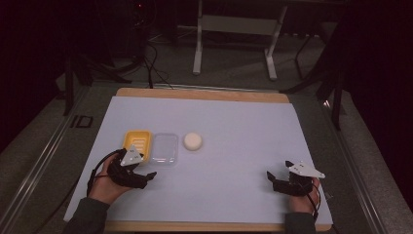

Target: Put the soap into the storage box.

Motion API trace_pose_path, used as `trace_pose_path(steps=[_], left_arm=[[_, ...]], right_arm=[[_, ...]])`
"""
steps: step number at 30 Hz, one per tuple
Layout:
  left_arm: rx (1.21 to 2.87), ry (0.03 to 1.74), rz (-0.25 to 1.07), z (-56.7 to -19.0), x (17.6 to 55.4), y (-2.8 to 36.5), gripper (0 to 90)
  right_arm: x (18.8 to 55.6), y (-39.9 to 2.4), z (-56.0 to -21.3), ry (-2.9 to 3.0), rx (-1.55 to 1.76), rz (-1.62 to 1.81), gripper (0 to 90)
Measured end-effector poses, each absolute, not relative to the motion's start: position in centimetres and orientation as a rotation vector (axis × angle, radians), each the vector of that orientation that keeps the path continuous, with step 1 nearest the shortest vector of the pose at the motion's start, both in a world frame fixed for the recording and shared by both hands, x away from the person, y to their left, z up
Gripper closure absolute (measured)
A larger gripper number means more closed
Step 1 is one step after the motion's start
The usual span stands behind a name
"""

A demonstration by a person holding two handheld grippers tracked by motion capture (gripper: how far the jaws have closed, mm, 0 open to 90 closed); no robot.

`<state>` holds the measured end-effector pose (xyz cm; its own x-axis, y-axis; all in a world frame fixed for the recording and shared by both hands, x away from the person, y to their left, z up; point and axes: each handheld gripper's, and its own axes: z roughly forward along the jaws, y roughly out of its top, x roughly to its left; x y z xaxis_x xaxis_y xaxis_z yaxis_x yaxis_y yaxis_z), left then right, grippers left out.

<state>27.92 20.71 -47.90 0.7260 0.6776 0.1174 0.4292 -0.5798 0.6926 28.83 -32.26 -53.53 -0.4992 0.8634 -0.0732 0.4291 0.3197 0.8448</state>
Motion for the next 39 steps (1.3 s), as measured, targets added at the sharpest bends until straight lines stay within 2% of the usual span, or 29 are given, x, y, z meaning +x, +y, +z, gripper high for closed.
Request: trace_pose_path(steps=[20, 39], left_arm=[[2.377, 0.752, 0.459, -46.2, 32.1, 18.0, 21.8], [2.414, 0.737, 0.397, -46.7, 34.9, 16.9, 21.9]], right_arm=[[28.8, -32.3, -53.5, 2.067, 1.140, 1.086, 14.0], [28.8, -32.3, -53.5, 2.067, 1.137, 1.088, 14.1]])
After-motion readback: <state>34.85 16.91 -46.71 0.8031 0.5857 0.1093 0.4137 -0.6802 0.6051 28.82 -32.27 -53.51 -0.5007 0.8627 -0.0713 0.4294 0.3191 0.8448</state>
